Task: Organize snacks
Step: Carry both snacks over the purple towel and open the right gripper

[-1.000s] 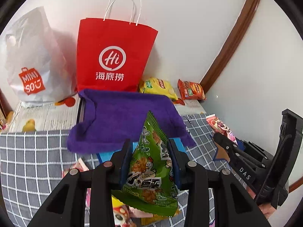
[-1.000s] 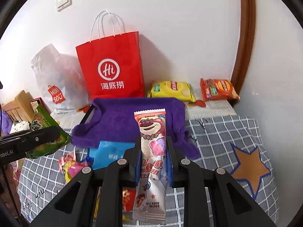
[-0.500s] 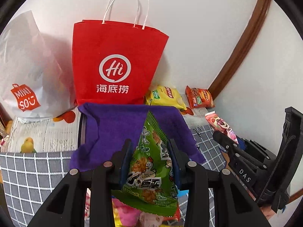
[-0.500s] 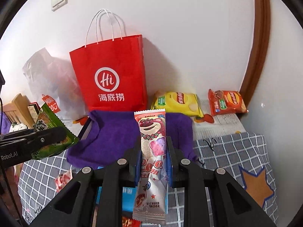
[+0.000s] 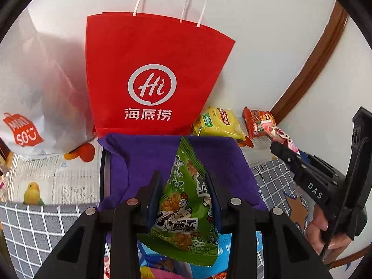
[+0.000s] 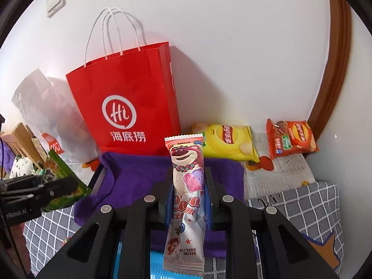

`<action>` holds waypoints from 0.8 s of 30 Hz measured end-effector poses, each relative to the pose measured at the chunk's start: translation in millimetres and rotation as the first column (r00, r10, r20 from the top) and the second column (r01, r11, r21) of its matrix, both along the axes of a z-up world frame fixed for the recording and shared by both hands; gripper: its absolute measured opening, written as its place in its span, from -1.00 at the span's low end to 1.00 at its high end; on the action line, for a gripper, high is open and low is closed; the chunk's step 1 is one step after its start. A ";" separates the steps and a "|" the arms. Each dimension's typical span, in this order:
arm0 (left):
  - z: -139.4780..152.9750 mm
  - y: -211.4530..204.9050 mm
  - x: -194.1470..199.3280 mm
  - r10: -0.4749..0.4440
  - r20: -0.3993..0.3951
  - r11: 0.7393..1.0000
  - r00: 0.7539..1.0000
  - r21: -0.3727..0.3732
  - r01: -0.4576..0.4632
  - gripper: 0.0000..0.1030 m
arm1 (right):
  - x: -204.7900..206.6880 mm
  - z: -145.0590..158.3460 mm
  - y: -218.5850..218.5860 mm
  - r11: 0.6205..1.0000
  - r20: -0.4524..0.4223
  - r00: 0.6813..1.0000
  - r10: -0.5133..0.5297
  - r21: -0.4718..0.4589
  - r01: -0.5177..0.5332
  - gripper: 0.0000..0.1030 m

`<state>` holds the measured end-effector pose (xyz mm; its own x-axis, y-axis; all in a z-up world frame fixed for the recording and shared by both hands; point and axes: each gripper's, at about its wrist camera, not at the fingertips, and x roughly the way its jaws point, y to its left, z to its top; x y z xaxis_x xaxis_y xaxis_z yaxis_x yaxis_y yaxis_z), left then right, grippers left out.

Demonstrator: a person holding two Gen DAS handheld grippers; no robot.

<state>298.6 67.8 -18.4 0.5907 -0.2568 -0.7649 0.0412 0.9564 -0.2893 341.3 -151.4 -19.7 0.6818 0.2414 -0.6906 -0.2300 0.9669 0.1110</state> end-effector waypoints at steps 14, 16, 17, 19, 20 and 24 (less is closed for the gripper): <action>-55.4 17.2 46.0 0.026 -0.085 1.000 0.996 0.011 -0.025 -0.31 | 54.1 -58.2 -7.1 0.998 -0.117 0.992 0.046 -0.037 -0.051 -0.57; -64.9 17.6 50.2 0.022 -0.105 1.000 0.994 0.013 -0.021 -0.31 | 61.1 -68.7 -10.3 0.998 -0.146 0.989 0.037 -0.040 -0.044 -0.57; -69.6 18.7 53.2 0.020 -0.121 1.000 0.992 0.002 -0.020 -0.31 | 64.9 -74.7 -12.5 0.998 -0.163 0.986 0.028 -0.042 -0.035 -0.57; -74.3 20.0 56.8 0.019 -0.132 1.000 0.991 -0.002 -0.020 -0.31 | 69.4 -82.4 -14.7 0.999 -0.184 0.983 0.023 -0.041 -0.031 -0.57; -75.6 20.5 57.7 0.024 -0.131 1.000 0.991 0.008 -0.023 -0.31 | 71.2 -86.2 -15.4 0.999 -0.195 0.981 0.021 -0.040 -0.030 -0.57; -80.6 24.5 59.9 0.031 -0.139 1.000 0.990 0.004 -0.030 -0.31 | 75.4 -98.4 -13.7 0.997 -0.219 0.976 0.015 -0.067 -0.031 -0.56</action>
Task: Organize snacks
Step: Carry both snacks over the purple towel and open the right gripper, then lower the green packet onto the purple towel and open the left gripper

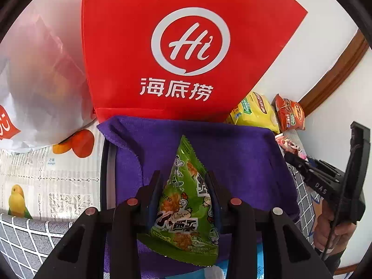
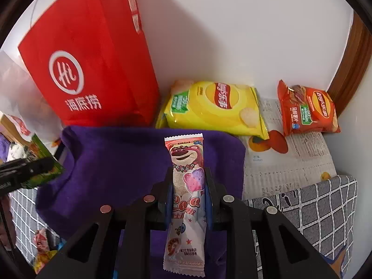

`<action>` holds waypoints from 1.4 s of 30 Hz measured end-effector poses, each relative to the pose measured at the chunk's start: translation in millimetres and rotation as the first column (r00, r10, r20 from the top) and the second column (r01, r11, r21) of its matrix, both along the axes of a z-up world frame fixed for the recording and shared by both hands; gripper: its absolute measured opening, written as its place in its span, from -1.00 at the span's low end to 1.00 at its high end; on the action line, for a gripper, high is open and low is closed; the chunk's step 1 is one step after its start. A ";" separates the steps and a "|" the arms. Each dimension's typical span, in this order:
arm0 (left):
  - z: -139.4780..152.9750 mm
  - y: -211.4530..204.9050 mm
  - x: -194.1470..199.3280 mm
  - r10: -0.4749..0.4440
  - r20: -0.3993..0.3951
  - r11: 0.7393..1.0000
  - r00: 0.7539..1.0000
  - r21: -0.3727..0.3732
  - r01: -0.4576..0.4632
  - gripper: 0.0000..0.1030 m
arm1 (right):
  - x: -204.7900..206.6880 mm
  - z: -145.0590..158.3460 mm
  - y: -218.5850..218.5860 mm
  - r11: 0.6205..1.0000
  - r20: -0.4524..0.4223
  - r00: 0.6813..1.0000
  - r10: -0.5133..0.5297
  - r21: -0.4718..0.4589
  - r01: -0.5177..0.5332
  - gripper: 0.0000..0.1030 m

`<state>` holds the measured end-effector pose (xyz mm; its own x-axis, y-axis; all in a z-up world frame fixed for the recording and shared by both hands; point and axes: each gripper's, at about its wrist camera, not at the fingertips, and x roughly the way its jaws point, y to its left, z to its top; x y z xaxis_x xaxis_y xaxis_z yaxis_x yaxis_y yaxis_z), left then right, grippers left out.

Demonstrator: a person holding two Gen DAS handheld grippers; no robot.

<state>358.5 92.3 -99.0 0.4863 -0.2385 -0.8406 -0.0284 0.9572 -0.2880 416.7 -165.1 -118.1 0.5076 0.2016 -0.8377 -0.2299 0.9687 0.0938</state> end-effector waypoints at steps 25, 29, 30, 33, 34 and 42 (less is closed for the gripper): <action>-32.6 -12.1 13.1 -0.022 -0.101 1.000 0.995 -0.002 0.021 -0.30 | 7.9 -33.0 6.6 0.995 -0.080 0.997 -0.005 -0.095 -0.003 -0.54; -32.6 -10.2 12.1 -0.023 -0.102 1.000 0.995 -0.004 0.022 -0.30 | 7.4 -32.7 7.3 0.995 -0.079 0.997 -0.003 -0.103 -0.005 -0.53; -32.7 -10.4 12.0 -0.023 -0.102 1.000 0.994 -0.003 0.023 -0.30 | 7.0 -32.3 7.7 0.995 -0.080 0.997 -0.001 -0.102 -0.007 -0.51; -32.3 -11.7 12.2 -0.030 -0.103 1.000 0.994 -0.005 0.030 -0.30 | 5.2 -28.4 8.5 0.995 -0.074 0.997 0.005 -0.100 -0.012 -0.38; -31.6 -12.3 12.1 -0.034 -0.100 0.999 0.994 -0.007 0.033 -0.30 | 3.9 -26.0 8.9 0.995 -0.069 0.998 0.008 -0.097 -0.015 -0.31; -20.2 -22.3 7.1 -0.068 -0.070 0.997 0.995 0.016 0.069 -0.02 | -9.5 1.3 16.8 0.997 0.007 0.999 0.038 -0.063 -0.038 0.10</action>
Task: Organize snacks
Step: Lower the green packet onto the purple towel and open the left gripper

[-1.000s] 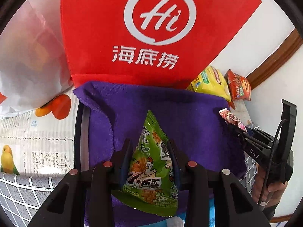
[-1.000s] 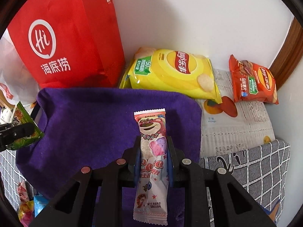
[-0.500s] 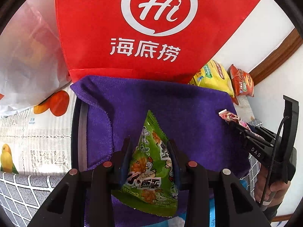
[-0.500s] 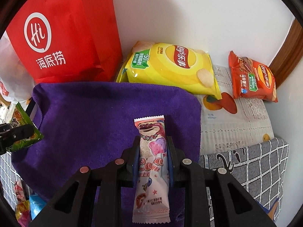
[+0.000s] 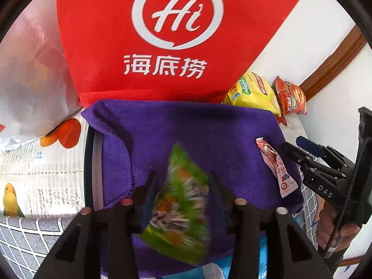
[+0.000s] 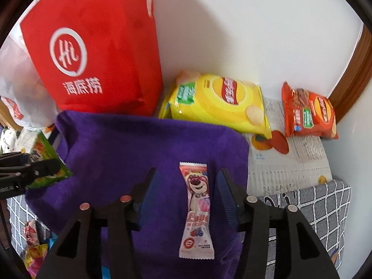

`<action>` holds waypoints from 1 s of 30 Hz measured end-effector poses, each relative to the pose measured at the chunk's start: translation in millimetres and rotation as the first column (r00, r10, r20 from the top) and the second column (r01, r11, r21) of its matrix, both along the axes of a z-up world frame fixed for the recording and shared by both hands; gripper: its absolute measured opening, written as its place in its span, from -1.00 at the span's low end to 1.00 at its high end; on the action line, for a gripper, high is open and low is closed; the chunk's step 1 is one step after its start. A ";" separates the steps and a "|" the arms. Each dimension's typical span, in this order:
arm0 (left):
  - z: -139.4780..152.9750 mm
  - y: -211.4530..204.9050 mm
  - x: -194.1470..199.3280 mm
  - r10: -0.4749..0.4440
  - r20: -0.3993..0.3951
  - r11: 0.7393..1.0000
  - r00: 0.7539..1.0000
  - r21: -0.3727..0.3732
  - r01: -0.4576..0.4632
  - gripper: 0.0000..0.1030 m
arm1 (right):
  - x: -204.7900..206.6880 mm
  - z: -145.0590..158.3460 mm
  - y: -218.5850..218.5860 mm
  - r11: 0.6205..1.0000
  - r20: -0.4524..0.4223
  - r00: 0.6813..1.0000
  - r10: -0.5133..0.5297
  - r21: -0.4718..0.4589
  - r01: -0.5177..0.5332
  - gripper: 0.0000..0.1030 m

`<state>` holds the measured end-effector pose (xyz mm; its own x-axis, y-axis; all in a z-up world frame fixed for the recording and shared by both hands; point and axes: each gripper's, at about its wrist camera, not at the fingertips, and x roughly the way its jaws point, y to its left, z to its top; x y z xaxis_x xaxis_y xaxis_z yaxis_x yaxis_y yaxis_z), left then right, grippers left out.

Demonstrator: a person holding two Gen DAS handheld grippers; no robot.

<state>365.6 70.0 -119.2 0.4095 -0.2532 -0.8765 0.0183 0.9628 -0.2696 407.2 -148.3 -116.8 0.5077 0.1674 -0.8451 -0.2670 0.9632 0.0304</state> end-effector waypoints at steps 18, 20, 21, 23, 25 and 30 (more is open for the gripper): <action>43.2 -1.7 -18.8 0.025 0.094 0.995 0.995 0.098 -0.034 0.38 | -11.2 39.8 -7.1 0.993 0.062 0.993 -0.102 0.061 0.098 0.32; 46.0 -3.0 -20.5 0.025 0.102 0.993 0.994 0.113 -0.037 0.41 | -14.9 44.6 -9.6 0.990 0.068 0.990 -0.126 0.068 0.121 0.36; 48.1 -3.1 -22.1 0.022 0.106 0.993 0.994 0.114 -0.034 0.41 | -16.6 46.2 -10.4 0.989 0.068 0.989 -0.132 0.070 0.127 0.36; 51.3 -4.8 -23.8 0.017 0.110 0.994 0.994 0.109 -0.029 0.42 | -21.7 49.6 -11.9 0.988 0.065 0.987 -0.149 0.059 0.146 0.39; 54.7 -5.8 -25.3 0.018 0.116 0.993 0.993 0.114 -0.031 0.43 | -28.6 52.6 -13.1 0.986 0.066 0.984 -0.168 0.029 0.166 0.41; 64.8 -7.7 -32.3 0.009 0.141 0.994 0.990 0.111 -0.024 0.43 | -47.5 56.5 -17.8 0.983 0.068 0.982 -0.179 -0.027 0.181 0.42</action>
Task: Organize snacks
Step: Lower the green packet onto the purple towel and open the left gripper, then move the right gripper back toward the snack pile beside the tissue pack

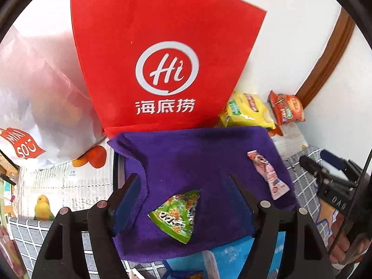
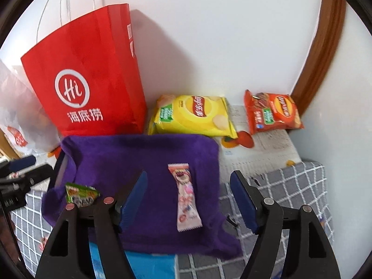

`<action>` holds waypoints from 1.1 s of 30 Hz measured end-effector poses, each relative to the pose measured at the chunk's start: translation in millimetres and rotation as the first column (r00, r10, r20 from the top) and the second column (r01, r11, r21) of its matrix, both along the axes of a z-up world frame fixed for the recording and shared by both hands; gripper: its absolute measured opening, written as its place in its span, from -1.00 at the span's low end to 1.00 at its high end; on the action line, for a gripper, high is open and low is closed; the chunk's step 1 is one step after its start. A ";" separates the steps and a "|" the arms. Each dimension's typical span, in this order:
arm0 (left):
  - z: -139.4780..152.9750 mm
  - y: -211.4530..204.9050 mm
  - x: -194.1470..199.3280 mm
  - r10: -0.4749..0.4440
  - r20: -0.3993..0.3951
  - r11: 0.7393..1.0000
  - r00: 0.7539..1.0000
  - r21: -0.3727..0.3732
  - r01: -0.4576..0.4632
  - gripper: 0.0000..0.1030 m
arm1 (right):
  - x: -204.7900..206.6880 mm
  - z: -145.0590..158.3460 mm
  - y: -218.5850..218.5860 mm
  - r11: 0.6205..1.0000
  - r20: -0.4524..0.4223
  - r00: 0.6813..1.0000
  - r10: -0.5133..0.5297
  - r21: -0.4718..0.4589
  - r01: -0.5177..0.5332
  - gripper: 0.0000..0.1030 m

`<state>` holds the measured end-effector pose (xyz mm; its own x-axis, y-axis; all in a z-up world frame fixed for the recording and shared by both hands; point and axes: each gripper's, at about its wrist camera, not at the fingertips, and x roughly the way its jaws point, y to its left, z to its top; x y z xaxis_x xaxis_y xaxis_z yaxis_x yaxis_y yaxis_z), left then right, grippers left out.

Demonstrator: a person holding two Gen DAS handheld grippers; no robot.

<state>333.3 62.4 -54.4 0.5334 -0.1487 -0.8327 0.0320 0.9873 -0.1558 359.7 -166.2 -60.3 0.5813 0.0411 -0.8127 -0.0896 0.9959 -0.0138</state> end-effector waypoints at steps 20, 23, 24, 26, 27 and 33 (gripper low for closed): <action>70.3 -31.3 -61.8 -0.123 0.176 0.992 0.977 -0.002 0.125 0.40 | -111.8 12.5 -36.6 0.997 0.030 0.999 -0.019 0.073 0.017 0.42; 81.1 -42.8 -75.9 -0.123 0.205 0.992 0.971 0.039 0.117 0.43 | -127.3 10.8 -37.0 0.995 0.020 1.000 0.005 0.097 -0.007 0.42; 82.4 -46.3 -81.4 -0.136 0.203 0.990 0.970 0.047 0.129 0.43 | -131.2 10.1 -36.2 0.995 0.014 1.000 0.008 0.095 -0.009 0.42; 83.8 -47.9 -89.6 -0.149 0.191 0.989 0.970 0.033 0.145 0.43 | -141.3 8.6 -33.4 0.997 0.008 1.000 0.014 0.081 -0.015 0.42; 84.5 -47.0 -94.4 -0.150 0.187 0.989 0.971 0.021 0.149 0.43 | -145.9 8.5 -32.3 0.997 0.012 1.000 0.013 0.075 -0.014 0.42; 85.6 -32.3 -121.3 -0.136 0.180 0.990 0.974 0.002 0.138 0.43 | -172.0 6.3 -27.6 0.993 0.043 0.999 0.010 0.121 -0.015 0.42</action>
<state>212.0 30.1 31.2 0.6478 -0.2388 -0.7234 0.1947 0.9700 -0.1458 187.7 -193.8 -54.0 0.6139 0.1452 -0.7759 -0.1037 0.9893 0.1031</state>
